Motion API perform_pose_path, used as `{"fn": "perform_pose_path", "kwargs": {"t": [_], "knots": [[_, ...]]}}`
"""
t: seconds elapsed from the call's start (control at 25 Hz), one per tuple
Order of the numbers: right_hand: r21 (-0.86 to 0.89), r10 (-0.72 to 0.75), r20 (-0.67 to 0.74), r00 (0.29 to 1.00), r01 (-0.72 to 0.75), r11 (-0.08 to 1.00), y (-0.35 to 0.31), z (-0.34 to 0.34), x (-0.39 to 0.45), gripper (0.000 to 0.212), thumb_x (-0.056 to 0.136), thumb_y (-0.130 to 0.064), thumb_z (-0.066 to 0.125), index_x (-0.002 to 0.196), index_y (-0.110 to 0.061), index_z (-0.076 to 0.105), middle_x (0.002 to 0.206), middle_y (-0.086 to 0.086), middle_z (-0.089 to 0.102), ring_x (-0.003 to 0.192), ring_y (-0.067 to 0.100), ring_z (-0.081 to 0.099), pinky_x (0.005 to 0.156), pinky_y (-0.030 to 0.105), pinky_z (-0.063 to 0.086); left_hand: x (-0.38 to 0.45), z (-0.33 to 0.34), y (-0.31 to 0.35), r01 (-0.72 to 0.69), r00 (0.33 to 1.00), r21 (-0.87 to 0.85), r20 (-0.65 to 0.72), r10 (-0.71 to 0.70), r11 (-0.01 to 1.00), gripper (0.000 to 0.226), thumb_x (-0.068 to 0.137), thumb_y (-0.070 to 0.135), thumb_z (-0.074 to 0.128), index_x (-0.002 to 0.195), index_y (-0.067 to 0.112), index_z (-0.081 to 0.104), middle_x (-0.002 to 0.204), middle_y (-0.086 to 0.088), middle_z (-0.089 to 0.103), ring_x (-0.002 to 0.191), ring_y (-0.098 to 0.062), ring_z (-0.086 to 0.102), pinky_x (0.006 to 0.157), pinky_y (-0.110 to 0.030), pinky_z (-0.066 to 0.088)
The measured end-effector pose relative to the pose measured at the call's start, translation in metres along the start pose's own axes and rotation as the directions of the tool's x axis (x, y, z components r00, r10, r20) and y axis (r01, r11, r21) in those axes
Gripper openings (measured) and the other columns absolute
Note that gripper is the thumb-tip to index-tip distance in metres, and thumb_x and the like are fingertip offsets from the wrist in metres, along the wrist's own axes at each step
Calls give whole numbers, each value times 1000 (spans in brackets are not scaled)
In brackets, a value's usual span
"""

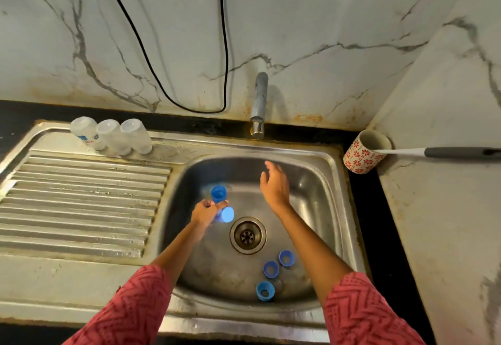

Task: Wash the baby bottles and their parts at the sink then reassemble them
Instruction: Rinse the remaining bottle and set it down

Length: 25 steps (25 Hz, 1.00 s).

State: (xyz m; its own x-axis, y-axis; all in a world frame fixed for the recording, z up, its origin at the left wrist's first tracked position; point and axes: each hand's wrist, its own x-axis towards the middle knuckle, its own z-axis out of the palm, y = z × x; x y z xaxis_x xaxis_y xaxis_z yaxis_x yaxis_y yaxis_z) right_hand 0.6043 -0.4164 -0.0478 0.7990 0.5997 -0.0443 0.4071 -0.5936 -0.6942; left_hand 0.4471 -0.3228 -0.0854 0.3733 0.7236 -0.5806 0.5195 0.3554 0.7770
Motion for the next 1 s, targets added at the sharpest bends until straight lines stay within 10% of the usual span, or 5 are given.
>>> {"fn": "perform_pose_path", "kwargs": {"t": [0.16, 0.6, 0.72, 0.84, 1.0], "knots": [[-64, -164, -16, 986, 162, 985, -40, -37, 53, 53, 100, -13, 40, 148, 0, 22, 155, 16, 23, 142, 28, 26, 113, 28, 20, -7, 13, 24, 155, 975, -280, 200, -100, 947, 24, 80, 7, 67, 94, 14, 49, 93, -7, 54, 80, -18, 54, 66, -31, 49], [135, -143, 59, 988, 134, 982, -58, -25, 82, 26, 95, -4, 48, 112, 10, 61, 109, 28, 64, 88, 27, 59, 74, 26, 44, 3, 32, 64, 438, 885, -621, 424, -192, 650, 24, 80, 14, 57, 100, 4, 49, 92, -18, 53, 70, -25, 56, 58, -29, 53], [262, 26, -32, 999, -16, 965, -33, -27, 53, 30, 96, -11, 49, 123, -2, 60, 117, 15, 64, 104, 21, 60, 84, 19, 41, 14, 59, 83, 394, 879, -570, 462, -116, 721, 32, 93, 32, 53, 100, 1, 54, 88, -15, 59, 66, -20, 62, 50, -24, 54], [113, 262, 299, 918, -306, 945, -21, -12, 28, 38, 100, -31, 41, 129, -8, 52, 126, 15, 59, 114, 29, 57, 92, 29, 44, 13, 87, 94, 282, 933, -511, 343, -108, 812, 37, 99, 31, 42, 84, 3, 60, 69, -10, 63, 48, -13, 63, 43, -19, 49], [124, 188, 318, 929, -238, 963, -23, -15, 20, 17, 93, -30, 58, 81, -17, 58, 80, 8, 60, 73, 16, 53, 63, 21, 41, 25, 82, 88, 301, 952, -493, 206, -227, 816, 38, 99, 27, 38, 105, -5, 58, 88, -18, 63, 85, -30, 63, 80, -38, 54]]}}
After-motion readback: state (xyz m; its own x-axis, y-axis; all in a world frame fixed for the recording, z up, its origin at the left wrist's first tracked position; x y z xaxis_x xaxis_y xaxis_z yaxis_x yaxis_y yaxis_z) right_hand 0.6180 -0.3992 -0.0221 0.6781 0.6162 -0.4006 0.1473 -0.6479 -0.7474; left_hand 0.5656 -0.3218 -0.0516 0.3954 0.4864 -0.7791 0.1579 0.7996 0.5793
